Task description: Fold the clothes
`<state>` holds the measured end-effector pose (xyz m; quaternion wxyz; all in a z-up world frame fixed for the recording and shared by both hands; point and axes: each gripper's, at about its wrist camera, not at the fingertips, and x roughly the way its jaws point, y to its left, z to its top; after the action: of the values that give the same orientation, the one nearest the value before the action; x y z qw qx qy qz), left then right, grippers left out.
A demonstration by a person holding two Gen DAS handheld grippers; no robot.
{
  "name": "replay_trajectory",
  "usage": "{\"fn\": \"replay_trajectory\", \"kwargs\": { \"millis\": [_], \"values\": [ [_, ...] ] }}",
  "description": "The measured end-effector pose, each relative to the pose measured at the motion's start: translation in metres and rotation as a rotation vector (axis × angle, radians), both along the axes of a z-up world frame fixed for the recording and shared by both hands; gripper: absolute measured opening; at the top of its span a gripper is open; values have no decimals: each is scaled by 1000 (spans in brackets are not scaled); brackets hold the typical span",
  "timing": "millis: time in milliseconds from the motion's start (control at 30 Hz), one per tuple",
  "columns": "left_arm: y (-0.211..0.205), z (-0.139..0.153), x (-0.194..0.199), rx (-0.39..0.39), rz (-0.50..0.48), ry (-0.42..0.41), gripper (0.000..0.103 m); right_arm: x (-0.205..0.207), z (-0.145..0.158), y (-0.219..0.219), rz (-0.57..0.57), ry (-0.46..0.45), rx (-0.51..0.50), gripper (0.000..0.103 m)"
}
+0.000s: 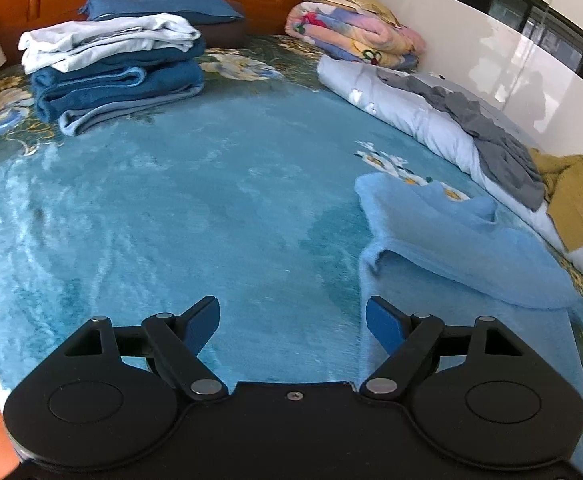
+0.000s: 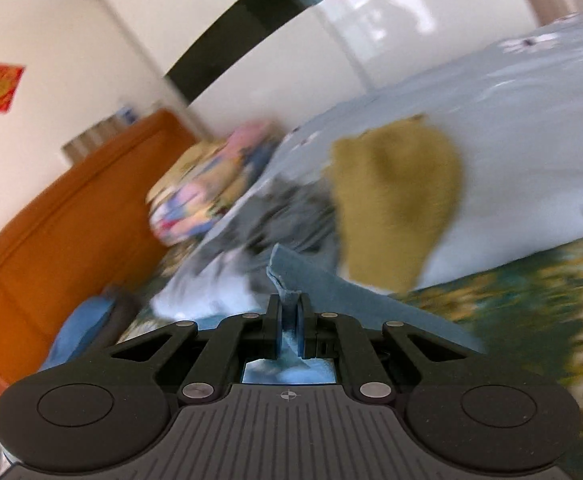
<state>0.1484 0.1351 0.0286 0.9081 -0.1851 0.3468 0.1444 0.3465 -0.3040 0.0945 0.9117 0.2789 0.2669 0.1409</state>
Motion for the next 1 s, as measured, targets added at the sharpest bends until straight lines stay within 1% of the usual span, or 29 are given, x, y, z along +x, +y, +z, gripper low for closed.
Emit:
{"fn": "replay_trajectory", "kwargs": {
  "millis": [267, 700, 800, 900, 1000],
  "values": [
    [17, -5, -6, -23, 37, 2, 79, 28, 4, 105, 210, 6, 11, 5],
    [44, -17, -11, -66, 84, 21, 79, 2, -73, 219, 426, 196, -119, 6],
    [49, -18, -11, -70, 92, 21, 79, -2, -90, 228, 443, 264, -144, 6],
    [51, -17, -10, -77, 93, 19, 80, -5, -98, 235, 457, 285, -181, 7],
    [47, -14, -5, -65, 74, 19, 80, -5, -101, 239, 462, 302, -215, 7]
  ]
}}
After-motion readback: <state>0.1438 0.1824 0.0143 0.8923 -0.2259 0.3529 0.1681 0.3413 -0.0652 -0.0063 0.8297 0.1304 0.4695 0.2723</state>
